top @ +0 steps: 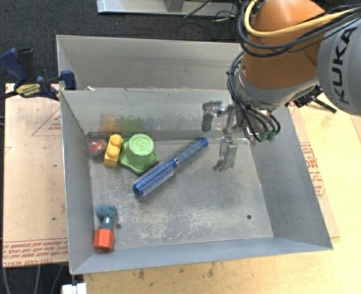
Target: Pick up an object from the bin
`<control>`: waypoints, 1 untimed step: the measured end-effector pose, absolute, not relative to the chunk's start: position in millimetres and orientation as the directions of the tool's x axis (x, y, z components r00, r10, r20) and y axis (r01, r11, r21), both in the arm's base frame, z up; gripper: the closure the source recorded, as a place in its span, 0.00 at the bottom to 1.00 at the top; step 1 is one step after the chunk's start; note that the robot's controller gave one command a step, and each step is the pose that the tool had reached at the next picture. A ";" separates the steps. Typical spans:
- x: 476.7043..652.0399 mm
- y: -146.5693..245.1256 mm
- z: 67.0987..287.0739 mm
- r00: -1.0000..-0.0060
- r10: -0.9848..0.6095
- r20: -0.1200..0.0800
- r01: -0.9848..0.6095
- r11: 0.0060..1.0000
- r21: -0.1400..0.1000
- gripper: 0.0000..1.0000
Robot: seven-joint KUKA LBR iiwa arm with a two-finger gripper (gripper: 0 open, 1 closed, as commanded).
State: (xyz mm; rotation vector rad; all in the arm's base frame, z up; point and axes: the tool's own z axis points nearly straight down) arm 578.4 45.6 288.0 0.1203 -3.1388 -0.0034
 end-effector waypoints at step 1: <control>632.6 49.1 209.6 -0.997 -0.080 0.003 -0.080 0.997 0.001 0.00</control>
Offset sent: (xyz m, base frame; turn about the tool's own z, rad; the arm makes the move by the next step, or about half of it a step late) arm 0.0537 0.0029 -0.0728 -0.0040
